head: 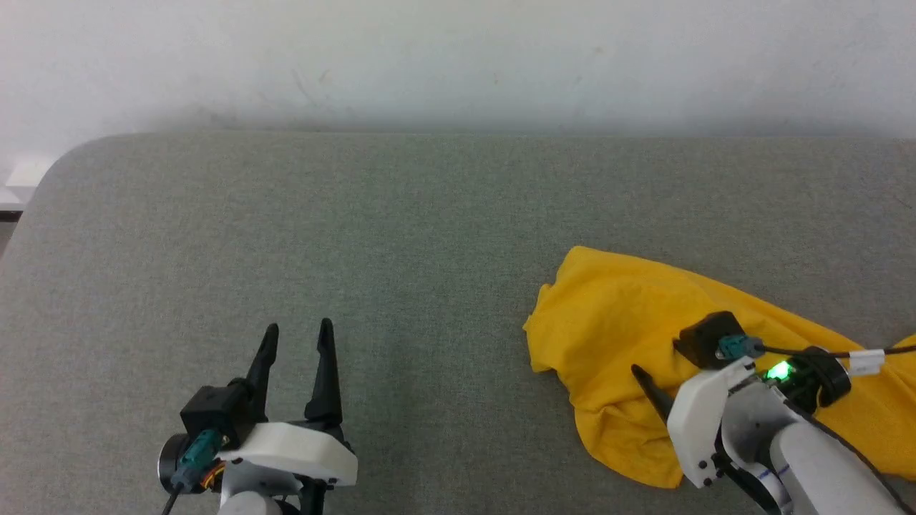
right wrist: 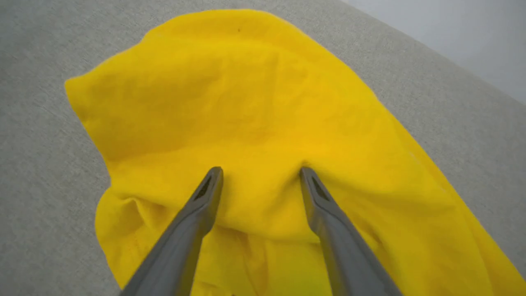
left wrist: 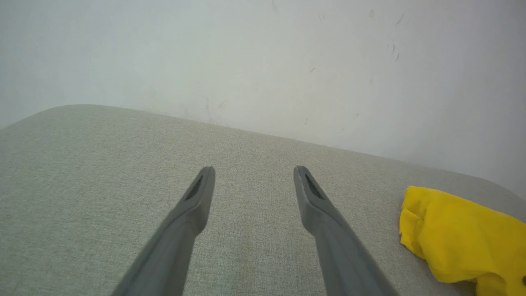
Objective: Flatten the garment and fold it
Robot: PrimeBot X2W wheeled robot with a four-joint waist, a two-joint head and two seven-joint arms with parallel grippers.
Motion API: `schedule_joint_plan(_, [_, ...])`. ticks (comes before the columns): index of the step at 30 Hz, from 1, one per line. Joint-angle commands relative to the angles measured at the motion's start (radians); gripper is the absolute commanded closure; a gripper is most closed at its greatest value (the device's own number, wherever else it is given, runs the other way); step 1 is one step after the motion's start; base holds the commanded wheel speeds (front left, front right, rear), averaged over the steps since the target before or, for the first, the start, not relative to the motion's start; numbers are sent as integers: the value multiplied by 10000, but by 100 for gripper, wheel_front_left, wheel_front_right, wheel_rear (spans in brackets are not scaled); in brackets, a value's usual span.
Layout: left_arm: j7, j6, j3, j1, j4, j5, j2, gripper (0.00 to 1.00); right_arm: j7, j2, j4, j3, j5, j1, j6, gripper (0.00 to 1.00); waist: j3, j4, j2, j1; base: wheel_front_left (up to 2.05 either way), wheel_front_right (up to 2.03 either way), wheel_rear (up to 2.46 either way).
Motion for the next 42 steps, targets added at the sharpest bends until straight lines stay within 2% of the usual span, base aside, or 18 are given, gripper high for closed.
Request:
schedule_joint_plan(1, [-66, -76, -28, -201, 52, -18, -68, 0, 18, -49, 230, 212, 204, -344, -11, 0, 345, 223, -1, -1, 0, 0, 0])
schedule_joint_plan(6, [-119, -184, -89, -530, 218, -12, -239, 0, 621, -310, 1630, 1381, 1176, -1779, -11, 0, 763, 440, -1, -1, 0, 0, 0])
schedule_joint_plan(10, [-138, -308, -109, -746, 395, 9, -345, 0, 2118, -513, 2919, 2322, 2203, -2576, -11, 1, 916, 635, -1, -1, 0, 0, 0])
schedule_joint_plan(11, [-140, -334, -101, -785, 421, 18, -371, 0, 2465, -480, 3145, 2439, 2586, -2685, -11, 52, 922, 680, -1, -1, 0, 0, 0])
schedule_joint_plan(12, [-142, -364, -91, -815, 437, 34, -396, 0, 2825, -478, 3286, 2638, 2896, -2794, -11, 68, 915, 732, -1, -1, 0, 0, 0])
schedule_joint_plan(13, [-142, -382, -61, -829, 442, 53, -417, 0, 3028, -486, 3330, 2787, 3155, -2947, -11, 100, 911, 759, -1, -1, 0, 0, 0])
schedule_joint_plan(14, [-143, -392, -19, -833, 434, 73, -436, 0, 3093, -463, 3316, 2845, 3431, -3120, -11, 100, 917, 772, -1, -1, 0, 0, 0])
schedule_joint_plan(16, [-144, -417, 56, -828, 403, 128, -470, 0, 2748, -426, 3088, 2894, 3863, -3558, -11, 100, 932, 784, -1, -1, 0, 0, 0])
schedule_joint_plan(21, [-145, -517, 146, -882, 331, 281, -542, 0, 641, -350, 2927, 2341, 4290, -4910, -11, 100, 1116, 776, -1, -1, 0, 0, 0])
schedule_joint_plan(24, [-146, -600, 112, -1027, 315, 372, -584, 0, -527, -389, 3452, 1971, 4071, -5650, -11, 100, 1303, 841, -1, -1, 0, 0, 0])
schedule_joint_plan(27, [-146, -695, 28, -1231, 322, 448, -625, 0, -1582, -442, 4509, 1307, 3717, -6188, -11, 100, 1515, 975, -1, -1, 0, 0, 0])
schedule_joint_plan(28, [-146, -726, -6, -1305, 331, 471, -637, 0, -1876, -399, 4922, 1079, 3607, -6289, -11, 91, 1580, 1024, -1, -1, 0, 0, 0])
schedule_joint_plan(29, [-146, -754, -31, -1368, 342, 485, -649, 0, -2105, -321, 5304, 931, 3528, -6340, -11, 62, 1630, 1058, -1, -1, 0, 0, 0])
schedule_joint_plan(30, [-146, -775, -45, -1414, 352, 495, -659, 0, -2295, -255, 5650, 882, 3419, -6359, -11, 21, 1671, 1078, -1, -1, 0, 0, 0])
schedule_joint_plan(31, [-146, -791, -54, -1451, 360, 504, -668, 0, -2463, -186, 5959, 872, 3332, -6348, -11, 0, 1704, 1091, -1, -1, 0, 0, 0])
schedule_joint_plan(36, [-146, -770, 57, -1421, 409, 507, -697, 0, -3888, 116, 6692, 898, 3009, -6070, -11, 0, 1646, 978, -1, -1, 0, 0, 0])
schedule_joint_plan(42, [-146, -685, 330, -1065, 521, 604, -707, 0, -5723, 88, 6318, 565, 2563, -5351, -11, 0, 1137, 620, -1, -1, 0, 0, 0])
